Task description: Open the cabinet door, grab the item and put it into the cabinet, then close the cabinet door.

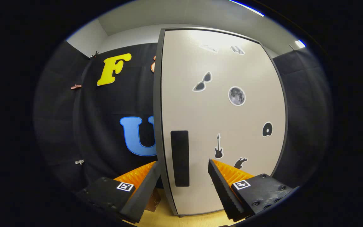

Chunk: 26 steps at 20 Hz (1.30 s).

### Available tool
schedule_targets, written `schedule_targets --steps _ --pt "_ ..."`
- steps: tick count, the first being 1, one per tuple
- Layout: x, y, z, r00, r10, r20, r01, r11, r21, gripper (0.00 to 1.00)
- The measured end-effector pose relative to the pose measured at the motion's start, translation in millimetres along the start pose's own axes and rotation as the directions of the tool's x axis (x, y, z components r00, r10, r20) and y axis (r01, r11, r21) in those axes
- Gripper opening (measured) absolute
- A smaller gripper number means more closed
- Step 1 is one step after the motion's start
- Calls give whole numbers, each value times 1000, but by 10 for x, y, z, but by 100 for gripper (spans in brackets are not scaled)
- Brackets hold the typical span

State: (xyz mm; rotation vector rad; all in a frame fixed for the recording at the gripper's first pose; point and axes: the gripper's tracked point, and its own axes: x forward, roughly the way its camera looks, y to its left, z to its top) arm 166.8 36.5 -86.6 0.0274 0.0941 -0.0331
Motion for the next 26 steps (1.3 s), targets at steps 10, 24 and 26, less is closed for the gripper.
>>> schedule_targets --steps 10,24,26 --pt "340 16 -155 999 -30 -13 30 1000 -5 73" --pt "61 -2 -136 1000 9 -16 -9 999 -30 21" --pt "-71 -39 -127 999 31 -25 -31 999 -15 21"
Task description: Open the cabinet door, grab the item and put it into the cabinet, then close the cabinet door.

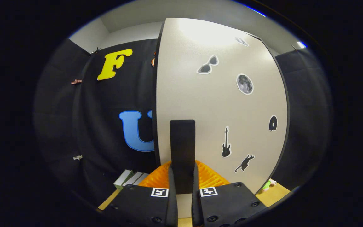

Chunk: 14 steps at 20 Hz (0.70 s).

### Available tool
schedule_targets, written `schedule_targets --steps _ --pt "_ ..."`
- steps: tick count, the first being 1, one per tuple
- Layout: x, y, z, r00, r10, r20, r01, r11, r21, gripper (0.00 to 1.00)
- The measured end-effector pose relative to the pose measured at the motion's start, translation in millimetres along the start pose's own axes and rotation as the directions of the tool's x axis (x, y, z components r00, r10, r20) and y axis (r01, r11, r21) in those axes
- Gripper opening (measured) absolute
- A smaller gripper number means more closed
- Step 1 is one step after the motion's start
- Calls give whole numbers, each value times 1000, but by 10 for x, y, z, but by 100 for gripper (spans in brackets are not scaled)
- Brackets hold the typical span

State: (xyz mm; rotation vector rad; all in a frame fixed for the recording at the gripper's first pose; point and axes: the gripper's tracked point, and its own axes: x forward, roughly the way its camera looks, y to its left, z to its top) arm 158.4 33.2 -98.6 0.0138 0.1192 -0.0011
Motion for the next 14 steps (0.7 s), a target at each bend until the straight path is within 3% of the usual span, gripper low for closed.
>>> schedule_targets --steps 8,14 --pt "-595 -226 14 998 68 -20 -68 998 5 21" --pt "-1001 -496 38 1000 24 0 -24 1000 12 21"
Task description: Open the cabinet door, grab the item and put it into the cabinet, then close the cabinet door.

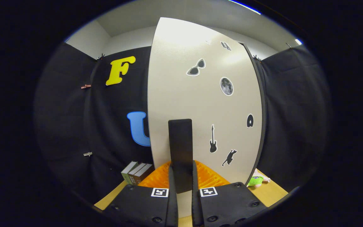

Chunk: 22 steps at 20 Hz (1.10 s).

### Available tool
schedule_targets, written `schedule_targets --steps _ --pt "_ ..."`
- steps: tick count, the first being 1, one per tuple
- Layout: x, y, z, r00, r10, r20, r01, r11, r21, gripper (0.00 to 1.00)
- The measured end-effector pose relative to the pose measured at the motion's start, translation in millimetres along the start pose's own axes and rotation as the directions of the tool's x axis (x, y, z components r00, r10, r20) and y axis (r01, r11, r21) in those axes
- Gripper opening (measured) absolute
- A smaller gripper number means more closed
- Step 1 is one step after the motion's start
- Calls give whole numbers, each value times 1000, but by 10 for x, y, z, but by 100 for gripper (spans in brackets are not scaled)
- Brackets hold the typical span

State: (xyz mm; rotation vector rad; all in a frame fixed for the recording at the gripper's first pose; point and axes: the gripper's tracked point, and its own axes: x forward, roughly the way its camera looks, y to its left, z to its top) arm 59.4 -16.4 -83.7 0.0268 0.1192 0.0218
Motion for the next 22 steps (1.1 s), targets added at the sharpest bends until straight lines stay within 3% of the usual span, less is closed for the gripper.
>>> schedule_targets --steps 7,18,22 --pt "-419 -335 48 998 -48 26 47 998 37 21" --pt "-974 -980 118 982 187 21 -187 981 43 20" --pt "-1096 -1287 157 974 225 18 -225 973 54 20"
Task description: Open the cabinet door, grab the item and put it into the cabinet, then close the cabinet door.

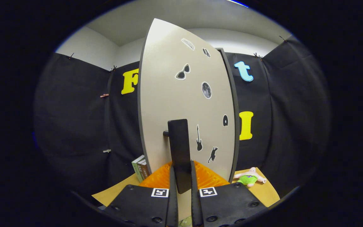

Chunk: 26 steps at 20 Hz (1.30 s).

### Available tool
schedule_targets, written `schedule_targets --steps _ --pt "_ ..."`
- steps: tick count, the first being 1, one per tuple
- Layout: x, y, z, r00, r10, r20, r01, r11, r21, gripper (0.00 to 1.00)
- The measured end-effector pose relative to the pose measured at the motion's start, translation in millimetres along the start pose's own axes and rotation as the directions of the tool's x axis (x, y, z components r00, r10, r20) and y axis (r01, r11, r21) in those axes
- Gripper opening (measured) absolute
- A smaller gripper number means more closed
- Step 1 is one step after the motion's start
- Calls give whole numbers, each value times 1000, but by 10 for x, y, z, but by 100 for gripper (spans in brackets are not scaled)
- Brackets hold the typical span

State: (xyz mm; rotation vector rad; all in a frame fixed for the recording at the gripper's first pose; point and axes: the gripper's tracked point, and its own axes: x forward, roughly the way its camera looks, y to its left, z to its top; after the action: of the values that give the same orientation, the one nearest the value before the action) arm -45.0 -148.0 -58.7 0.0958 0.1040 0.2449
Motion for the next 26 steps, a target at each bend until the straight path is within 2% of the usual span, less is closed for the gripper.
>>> schedule_targets --steps 1,7,14,15,17,21,23,26 --pt "-51 -65 15 1000 4 5 -4 1000 2 23" --pt "-293 -531 82 999 -36 8 36 999 -13 23" --pt "-505 -1202 222 984 -171 37 172 985 -27 22" --pt "-518 -1326 233 977 -207 49 209 977 -37 17" --pt "-640 -1478 333 971 -228 72 229 973 -13 16" --pt "-807 -1623 383 962 -253 106 253 967 14 16" --pt "-869 -1561 394 963 -248 110 250 968 -2 21" --pt "-964 -1408 455 961 -248 118 253 967 -28 19"
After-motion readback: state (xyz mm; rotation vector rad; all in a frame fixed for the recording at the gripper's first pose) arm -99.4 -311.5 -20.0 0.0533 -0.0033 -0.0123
